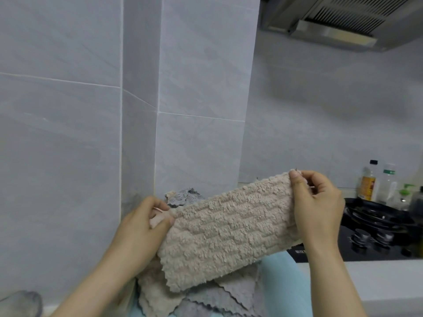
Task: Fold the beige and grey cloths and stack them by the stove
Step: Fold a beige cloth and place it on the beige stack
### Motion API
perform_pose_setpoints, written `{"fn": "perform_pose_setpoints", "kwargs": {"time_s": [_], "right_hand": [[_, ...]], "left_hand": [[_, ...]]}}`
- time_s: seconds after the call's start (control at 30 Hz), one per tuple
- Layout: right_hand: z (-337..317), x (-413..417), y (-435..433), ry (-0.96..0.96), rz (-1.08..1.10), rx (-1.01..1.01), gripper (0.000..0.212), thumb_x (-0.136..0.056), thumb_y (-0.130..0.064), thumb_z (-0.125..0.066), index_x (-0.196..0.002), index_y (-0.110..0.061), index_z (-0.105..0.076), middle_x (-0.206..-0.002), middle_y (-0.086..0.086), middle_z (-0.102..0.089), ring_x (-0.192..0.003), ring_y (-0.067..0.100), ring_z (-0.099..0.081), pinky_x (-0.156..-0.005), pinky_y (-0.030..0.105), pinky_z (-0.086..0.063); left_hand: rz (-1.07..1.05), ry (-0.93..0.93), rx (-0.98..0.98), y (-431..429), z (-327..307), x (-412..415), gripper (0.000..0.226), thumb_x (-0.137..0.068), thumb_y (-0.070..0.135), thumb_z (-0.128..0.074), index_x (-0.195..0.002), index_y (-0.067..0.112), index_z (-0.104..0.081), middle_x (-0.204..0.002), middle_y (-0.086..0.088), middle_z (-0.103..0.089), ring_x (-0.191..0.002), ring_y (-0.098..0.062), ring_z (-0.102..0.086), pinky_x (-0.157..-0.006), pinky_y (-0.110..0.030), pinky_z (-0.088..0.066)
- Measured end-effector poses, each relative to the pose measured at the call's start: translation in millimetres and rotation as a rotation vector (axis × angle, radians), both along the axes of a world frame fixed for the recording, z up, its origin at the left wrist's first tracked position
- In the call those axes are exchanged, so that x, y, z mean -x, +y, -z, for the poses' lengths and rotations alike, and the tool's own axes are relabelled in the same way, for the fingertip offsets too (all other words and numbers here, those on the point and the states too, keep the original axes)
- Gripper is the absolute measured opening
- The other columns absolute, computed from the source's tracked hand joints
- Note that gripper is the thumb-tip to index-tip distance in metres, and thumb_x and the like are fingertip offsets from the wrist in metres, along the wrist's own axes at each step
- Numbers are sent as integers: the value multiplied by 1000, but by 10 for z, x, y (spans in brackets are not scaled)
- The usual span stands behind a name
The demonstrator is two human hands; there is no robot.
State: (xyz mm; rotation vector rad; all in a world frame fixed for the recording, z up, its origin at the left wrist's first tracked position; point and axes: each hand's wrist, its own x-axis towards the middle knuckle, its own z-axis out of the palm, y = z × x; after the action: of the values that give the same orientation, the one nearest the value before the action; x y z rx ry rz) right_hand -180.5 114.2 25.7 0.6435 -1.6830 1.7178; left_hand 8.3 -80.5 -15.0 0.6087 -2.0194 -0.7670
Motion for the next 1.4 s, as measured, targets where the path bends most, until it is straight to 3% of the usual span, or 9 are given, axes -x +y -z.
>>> {"fn": "perform_pose_setpoints", "kwargs": {"time_s": [0.13,0.2,0.37,0.6,0.83,0.9,1.03,1.2,1.4], "right_hand": [[66,69,32,13,62,-78,14,-94,-29,-61,-82,-21,-63,-75,-11,-62,-72,9,-57,-61,23,-40],[144,131,22,-20,80,-151,17,-94,-31,-59,-85,-18,-64,-77,-4,-64,-75,16,-57,-65,29,-40],[227,170,-52,-150,5,-352,17,-91,-34,-62,-83,-20,-67,-76,-6,-66,-77,16,-61,-69,34,-47],[20,-49,-47,-214,-143,-295,20,-88,-33,-66,-76,-17,-65,-65,3,-65,-56,16,-55,-56,28,-42],[-147,-456,-191,-362,-605,-321,18,-89,-19,-67,-78,-7,-59,-57,-1,-52,-41,9,-47,-41,20,-39],[-154,-572,-269,-400,-759,-362,13,-88,-13,-68,-81,-5,-60,-61,3,-54,-47,11,-53,-49,20,-49],[-104,-717,-426,-441,-932,-422,14,-88,-11,-68,-90,0,-61,-68,10,-57,-54,15,-59,-63,28,-60],[-79,-758,-451,-444,-1096,-464,22,-92,-15,-63,-107,0,-63,-81,5,-70,-72,19,-69,-72,27,-60],[-47,-722,-462,-343,-1092,-496,25,-93,0,-58,-116,-9,-61,-76,8,-68,-68,20,-66,-67,27,-59]], "left_hand": [[-35,25,-26,33,-4,23,16,-82,36,-67,-76,22,-63,-69,3,-65,-60,-3,-53,-53,-21,-36],[-31,46,-45,54,-3,27,26,-82,37,-67,-68,18,-56,-54,2,-53,-46,-3,-43,-46,-21,-28],[76,115,-234,32,-2,27,26,-86,30,-65,-74,10,-54,-43,8,-42,-37,-5,-34,-41,-20,-27],[333,291,-614,32,-94,4,13,-89,21,-61,-94,9,-64,-77,-17,-57,-66,-26,-48,-59,-33,-38],[425,354,-658,110,-142,3,17,-88,11,-61,-104,8,-64,-86,-16,-68,-77,-28,-53,-67,-36,-38],[411,354,-662,115,-135,4,17,-87,11,-63,-104,7,-64,-83,-17,-67,-71,-28,-52,-66,-36,-39],[406,332,-653,164,-146,6,14,-88,6,-61,-101,5,-63,-69,-13,-61,-45,-14,-49,-41,-18,-37],[420,324,-655,122,-134,-4,20,-84,6,-66,-104,3,-64,-95,-28,-69,-77,-31,-58,-72,-39,-44],[420,335,-661,153,-150,-10,14,-78,5,-71,-91,2,-69,-88,-31,-69,-72,-30,-60,-68,-35,-46]]}}
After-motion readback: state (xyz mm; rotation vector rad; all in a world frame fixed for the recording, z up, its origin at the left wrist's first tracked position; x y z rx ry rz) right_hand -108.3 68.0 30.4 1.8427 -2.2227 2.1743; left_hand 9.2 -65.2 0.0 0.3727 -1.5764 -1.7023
